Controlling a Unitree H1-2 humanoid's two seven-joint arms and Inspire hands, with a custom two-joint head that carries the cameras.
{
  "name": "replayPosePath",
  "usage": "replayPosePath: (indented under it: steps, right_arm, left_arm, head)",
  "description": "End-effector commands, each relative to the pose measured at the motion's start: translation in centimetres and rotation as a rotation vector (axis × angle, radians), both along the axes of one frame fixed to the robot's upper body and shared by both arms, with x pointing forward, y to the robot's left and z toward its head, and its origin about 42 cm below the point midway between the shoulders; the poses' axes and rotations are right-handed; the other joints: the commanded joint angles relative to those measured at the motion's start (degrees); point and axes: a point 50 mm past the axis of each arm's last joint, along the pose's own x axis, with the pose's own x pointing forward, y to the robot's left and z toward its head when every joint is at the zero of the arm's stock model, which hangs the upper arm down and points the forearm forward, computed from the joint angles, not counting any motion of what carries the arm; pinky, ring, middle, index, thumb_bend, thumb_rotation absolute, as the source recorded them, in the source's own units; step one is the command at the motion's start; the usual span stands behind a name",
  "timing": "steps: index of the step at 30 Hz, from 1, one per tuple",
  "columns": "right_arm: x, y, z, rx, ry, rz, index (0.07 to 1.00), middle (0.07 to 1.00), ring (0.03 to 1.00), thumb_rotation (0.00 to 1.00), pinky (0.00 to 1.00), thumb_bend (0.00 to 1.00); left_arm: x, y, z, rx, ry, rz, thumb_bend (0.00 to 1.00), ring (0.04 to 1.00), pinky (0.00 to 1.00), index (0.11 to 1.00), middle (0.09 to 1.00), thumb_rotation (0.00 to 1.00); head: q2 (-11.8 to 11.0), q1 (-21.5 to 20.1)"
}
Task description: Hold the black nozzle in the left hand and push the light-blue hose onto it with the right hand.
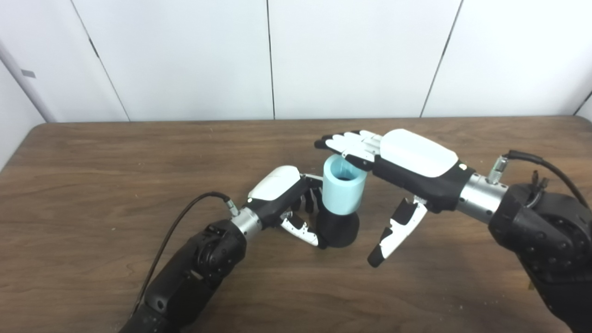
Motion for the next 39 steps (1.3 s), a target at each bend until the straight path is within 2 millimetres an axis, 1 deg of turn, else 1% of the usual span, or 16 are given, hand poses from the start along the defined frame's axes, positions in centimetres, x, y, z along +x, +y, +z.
replayPosePath:
  steps: [1,8,12,15,19,25,30,34,39]
  right_arm:
    - [0.4,0.2,1.6,-0.007,-0.069,0.018,1.0,1.0,1.0,0.4,1.0,1.0]
    - [0.8,0.5,0.9,-0.054,-0.036,0.032,1.0,1.0,1.0,0.4,1.0,1.0]
    - [0.7,0.1,0.2,-0.127,0.06,0.046,1.0,1.0,1.0,0.37,1.0,1.0]
    - [0.5,-0.2,0.3,-0.138,0.083,0.053,1.0,1.0,1.0,0.36,1.0,1.0]
    - [0.3,-0.6,0.2,-0.144,0.091,0.054,0.996,1.0,1.0,0.37,1.0,1.0]
    - [0.0,-1.1,0.0,-0.159,0.092,0.041,0.985,1.0,1.0,0.37,1.0,1.0]
    - [-0.3,-1.1,-0.5,-0.176,0.094,0.036,0.974,1.0,1.0,0.38,1.0,1.0]
    - [-0.4,-1.0,-1.1,-0.186,0.094,0.037,0.97,1.0,1.0,0.39,1.0,1.0]
    - [-0.1,-0.2,-2.0,-0.195,0.098,0.043,0.978,1.0,1.0,0.42,1.0,1.0]
  left_arm:
    - [-0.5,2.1,-2.5,0.117,0.091,0.05,0.52,0.475,0.49,0.468,0.502,0.0]
    - [-0.5,1.9,-2.4,0.119,0.089,0.049,0.52,0.483,0.49,0.467,0.503,0.0]
    - [-0.5,1.9,-2.3,0.13,0.089,0.049,0.53,0.473,0.48,0.47,0.499,0.0]
    - [-0.5,2.0,-2.1,0.131,0.09,0.052,0.53,0.473,0.48,0.471,0.497,0.0]
    - [-0.4,2.3,-2.0,0.126,0.088,0.057,0.53,0.473,0.48,0.472,0.495,0.0]
    - [-0.2,2.5,-1.8,0.123,0.09,0.065,0.52,0.495,0.53,0.467,0.504,0.0]
    - [-0.3,2.6,-1.6,0.123,0.089,0.07,0.52,0.499,0.53,0.462,0.511,0.0]
    - [-0.2,2.6,-1.7,0.125,0.09,0.071,0.52,0.505,0.53,0.462,0.511,0.0]
    - [-0.3,2.3,-1.5,0.123,0.09,0.067,0.52,0.509,0.55,0.46,0.514,0.0]
  head:
    - [0.08,0.03]
    - [0.5,0.09]
    - [0.7,0.28]
    - [1.1,0.36]
    - [1.34,0.35]
    - [1.65,0.32]
    - [1.99,0.36]
    - [2.2,0.21]
    - [2.3,0.29]
